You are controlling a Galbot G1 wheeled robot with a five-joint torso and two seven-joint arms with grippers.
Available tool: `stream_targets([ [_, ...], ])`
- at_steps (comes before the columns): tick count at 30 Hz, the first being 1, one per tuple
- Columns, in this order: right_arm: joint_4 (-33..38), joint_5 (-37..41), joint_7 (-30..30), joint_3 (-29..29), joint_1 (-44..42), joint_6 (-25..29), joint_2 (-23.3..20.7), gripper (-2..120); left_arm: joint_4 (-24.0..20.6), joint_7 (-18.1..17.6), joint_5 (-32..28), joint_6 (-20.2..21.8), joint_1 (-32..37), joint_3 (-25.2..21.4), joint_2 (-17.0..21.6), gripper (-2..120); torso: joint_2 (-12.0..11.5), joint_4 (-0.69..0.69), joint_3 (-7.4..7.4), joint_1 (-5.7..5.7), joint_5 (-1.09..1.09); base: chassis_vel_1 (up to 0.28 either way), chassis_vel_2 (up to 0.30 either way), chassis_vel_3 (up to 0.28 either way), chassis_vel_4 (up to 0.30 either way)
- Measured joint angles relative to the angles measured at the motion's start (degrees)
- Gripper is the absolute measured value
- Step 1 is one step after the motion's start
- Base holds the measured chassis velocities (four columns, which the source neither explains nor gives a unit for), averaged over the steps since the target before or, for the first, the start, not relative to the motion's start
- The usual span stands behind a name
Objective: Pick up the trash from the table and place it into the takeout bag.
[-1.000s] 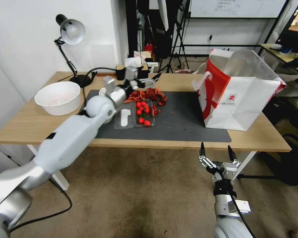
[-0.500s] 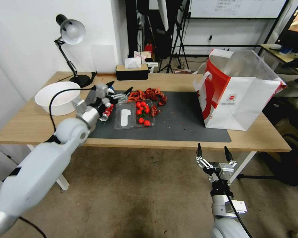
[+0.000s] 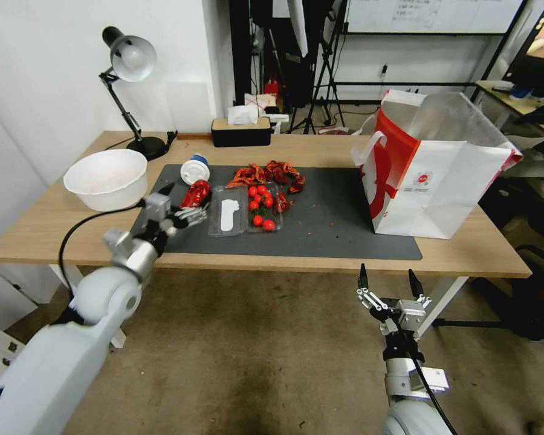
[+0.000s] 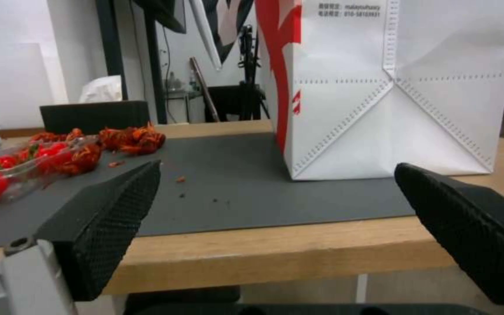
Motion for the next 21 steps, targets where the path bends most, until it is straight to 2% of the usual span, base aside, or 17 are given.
stream_targets([
  [1,0.0,0.0,0.0,0.0,0.0,0.0,0.0,100,0.0,0.0,0.0,0.0,0.0,0.0,0.0,100,0.0,0.0,0.0,0.0,0.0,0.0,0.0,0.0,0.0],
  [2,-0.1,0.0,0.0,-0.2,0.0,0.0,0.2,100,-1.1,0.0,1.4,-1.0,4.0,-3.3,-1.5,100,0.0,0.01,0.0,0.0,0.03,0.0,0.0,0.0,0.0],
  [6,-0.1,-0.1,0.0,-0.3,0.0,0.0,0.3,100,-1.5,0.0,1.8,-1.2,5.6,-4.6,-2.2,100,0.0,0.01,0.0,0.0,0.0,0.0,0.0,0.0,0.0],
  [7,-0.1,-0.1,0.0,-0.5,0.0,0.0,0.4,100,-1.9,0.0,2.6,-1.6,7.2,-5.9,-3.0,100,0.0,0.0,0.0,0.0,0.05,0.0,0.0,0.0,0.0],
  [12,-0.3,-0.3,0.0,-0.6,-0.1,0.1,0.5,100,-2.8,-0.3,5.3,-2.8,11.1,-9.0,-5.2,100,0.0,0.0,0.0,0.01,0.04,0.0,0.0,0.0,0.0],
  [21,-0.3,-0.3,0.1,-0.5,-0.2,0.3,0.4,100,-3.1,-0.6,7.1,-4.1,15.7,-10.6,-7.1,100,0.0,-0.01,0.0,0.01,0.03,0.0,0.0,0.0,0.0],
])
